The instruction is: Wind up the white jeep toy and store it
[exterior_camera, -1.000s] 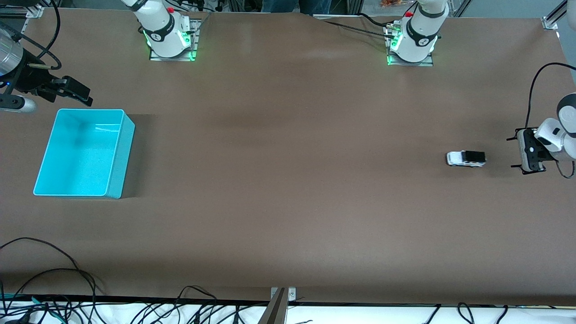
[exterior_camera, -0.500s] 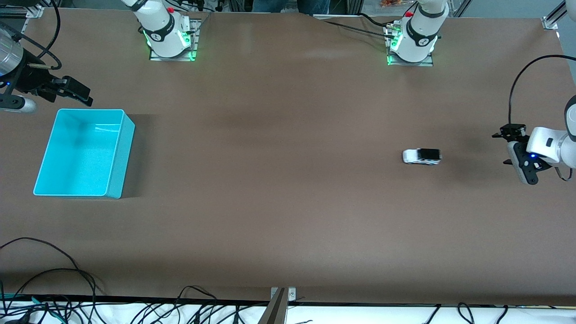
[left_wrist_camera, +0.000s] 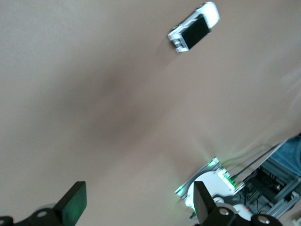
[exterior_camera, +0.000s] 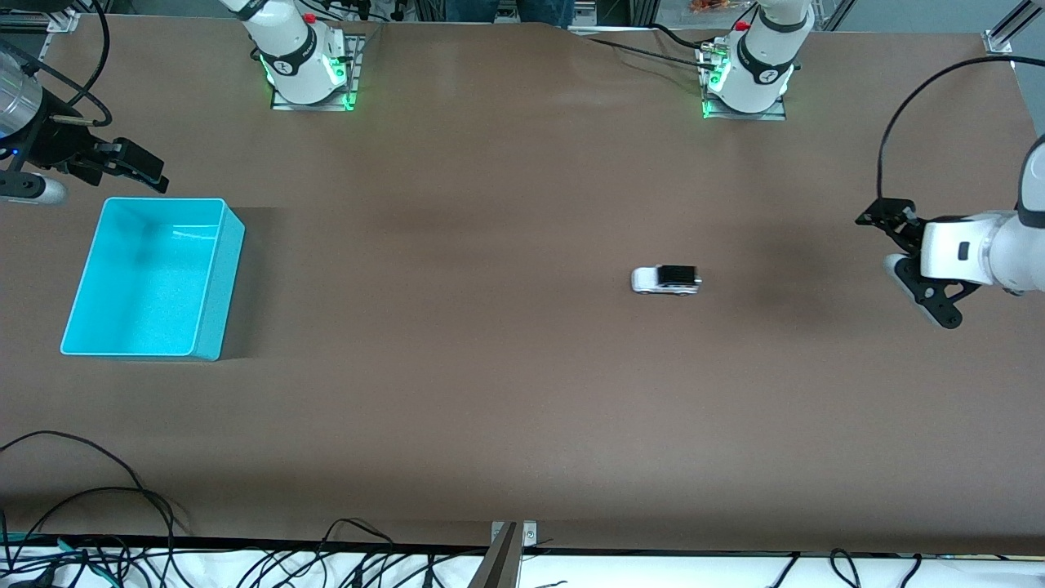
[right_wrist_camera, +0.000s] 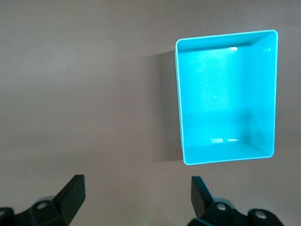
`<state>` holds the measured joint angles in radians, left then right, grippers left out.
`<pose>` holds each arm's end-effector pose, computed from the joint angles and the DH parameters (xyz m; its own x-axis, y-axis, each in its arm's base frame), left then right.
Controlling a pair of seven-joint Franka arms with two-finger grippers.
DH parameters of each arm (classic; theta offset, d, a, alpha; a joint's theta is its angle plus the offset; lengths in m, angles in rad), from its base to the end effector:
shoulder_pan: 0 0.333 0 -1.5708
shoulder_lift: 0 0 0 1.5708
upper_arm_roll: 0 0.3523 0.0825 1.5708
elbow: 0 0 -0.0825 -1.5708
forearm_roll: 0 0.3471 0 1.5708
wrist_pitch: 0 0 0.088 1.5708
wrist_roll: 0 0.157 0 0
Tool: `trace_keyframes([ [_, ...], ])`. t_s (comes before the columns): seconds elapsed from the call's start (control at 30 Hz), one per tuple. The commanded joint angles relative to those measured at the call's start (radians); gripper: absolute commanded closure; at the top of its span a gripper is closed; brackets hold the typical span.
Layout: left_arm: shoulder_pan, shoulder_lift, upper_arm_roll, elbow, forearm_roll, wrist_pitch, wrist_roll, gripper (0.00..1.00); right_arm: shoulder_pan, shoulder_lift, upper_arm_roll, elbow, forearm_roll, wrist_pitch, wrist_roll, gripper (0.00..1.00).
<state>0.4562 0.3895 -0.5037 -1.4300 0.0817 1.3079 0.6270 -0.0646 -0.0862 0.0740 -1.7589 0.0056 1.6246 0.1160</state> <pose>0.5619 0.0301 0.4628 0.7037 -0.6441 -0.2999 -0.5490 -0.7609 0.3459 0.4859 0.0068 0.5767 0.9931 -0.1073 -0.0479 -0.1071 -0.9942 0.0064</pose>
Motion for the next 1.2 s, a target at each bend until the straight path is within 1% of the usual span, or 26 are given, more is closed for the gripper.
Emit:
trace_keyframes([
  [0.0,0.002,-0.047,-0.078,0.008,0.012,-0.029,-0.17,0.0,-0.003,0.006,0.004,0.019,-0.007,-0.014,0.007,0.0],
  [0.23,0.002,-0.07,-0.18,0.011,0.01,-0.047,-0.394,0.0,-0.003,0.006,0.006,0.019,-0.007,-0.014,0.007,0.0],
  [0.47,0.004,-0.08,-0.256,0.023,0.013,-0.047,-0.599,0.0,-0.003,0.006,0.006,0.019,-0.009,-0.014,0.008,0.0],
  [0.6,0.001,-0.078,-0.257,0.057,0.015,-0.045,-0.638,0.0,-0.001,0.006,0.009,0.021,-0.013,-0.011,0.01,0.0],
  [0.9,-0.019,-0.089,-0.248,0.056,0.01,-0.026,-0.627,0.0,0.0,0.006,0.01,0.029,-0.01,-0.014,0.01,0.0],
  [0.97,-0.019,-0.125,-0.245,0.034,0.01,0.011,-0.627,0.0,0.002,0.006,0.012,0.029,-0.01,-0.014,0.01,0.0],
  [1.07,-0.008,-0.169,-0.239,-0.029,0.009,0.059,-0.627,0.0,0.003,0.006,0.015,0.029,-0.01,-0.014,0.01,0.0],
  [1.17,-0.007,-0.21,-0.231,-0.072,0.013,0.112,-0.629,0.0,0.003,0.008,0.015,0.027,-0.01,-0.017,0.011,0.0],
])
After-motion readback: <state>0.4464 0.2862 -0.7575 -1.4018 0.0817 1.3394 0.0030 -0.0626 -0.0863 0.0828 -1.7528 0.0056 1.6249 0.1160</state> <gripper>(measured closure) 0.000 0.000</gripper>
